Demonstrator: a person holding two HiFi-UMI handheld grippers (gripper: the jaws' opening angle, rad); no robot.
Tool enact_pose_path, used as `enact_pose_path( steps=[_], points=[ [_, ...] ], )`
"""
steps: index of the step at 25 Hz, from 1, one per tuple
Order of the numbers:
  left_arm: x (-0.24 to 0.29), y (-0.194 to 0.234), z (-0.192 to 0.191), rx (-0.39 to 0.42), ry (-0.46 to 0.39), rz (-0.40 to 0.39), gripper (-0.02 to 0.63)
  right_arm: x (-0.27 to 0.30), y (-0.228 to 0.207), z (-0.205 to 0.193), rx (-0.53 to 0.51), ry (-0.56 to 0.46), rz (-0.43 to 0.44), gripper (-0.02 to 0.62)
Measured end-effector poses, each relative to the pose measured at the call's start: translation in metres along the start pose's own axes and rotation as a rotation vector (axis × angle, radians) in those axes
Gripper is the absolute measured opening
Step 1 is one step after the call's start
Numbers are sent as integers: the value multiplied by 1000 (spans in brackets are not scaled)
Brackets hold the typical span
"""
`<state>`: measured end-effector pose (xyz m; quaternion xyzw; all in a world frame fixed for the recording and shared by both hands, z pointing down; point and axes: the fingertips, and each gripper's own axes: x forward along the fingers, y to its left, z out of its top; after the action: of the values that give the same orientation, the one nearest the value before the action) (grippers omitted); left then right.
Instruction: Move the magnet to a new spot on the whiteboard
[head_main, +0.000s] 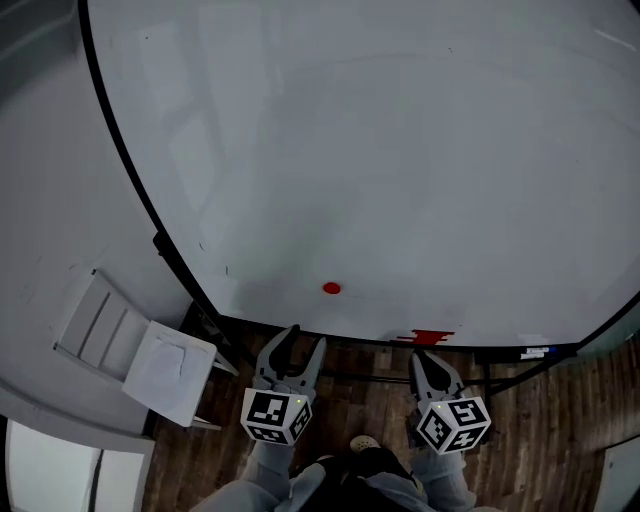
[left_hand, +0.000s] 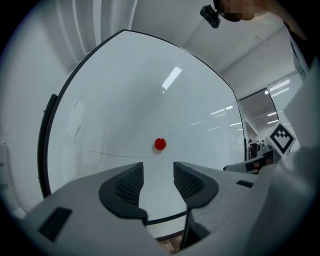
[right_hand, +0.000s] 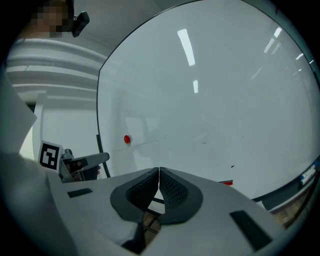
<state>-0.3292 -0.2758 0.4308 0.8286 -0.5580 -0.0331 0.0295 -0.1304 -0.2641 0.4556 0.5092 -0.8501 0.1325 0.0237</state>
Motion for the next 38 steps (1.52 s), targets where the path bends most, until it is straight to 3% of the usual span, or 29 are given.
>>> enact_pose_path(
  steps=[8,23,29,32,38],
  points=[
    [36,-12,24,66,-54,44,184,-19,-16,0,-1,-11,-70,28],
    [69,-12,40,143,-59,154,184,-32,-40,3,31,-25,-113,28],
    [77,-10,37,134,-40,217,183,-35,-52,2,37,-19,-117,28],
    [76,-5,37,139,-36,256,141,-34,-54,4,35,-19,-110,28],
    [77,-6,37,119,-38,249,126,-34,-57,1,42,-12,-105,28]
  ],
)
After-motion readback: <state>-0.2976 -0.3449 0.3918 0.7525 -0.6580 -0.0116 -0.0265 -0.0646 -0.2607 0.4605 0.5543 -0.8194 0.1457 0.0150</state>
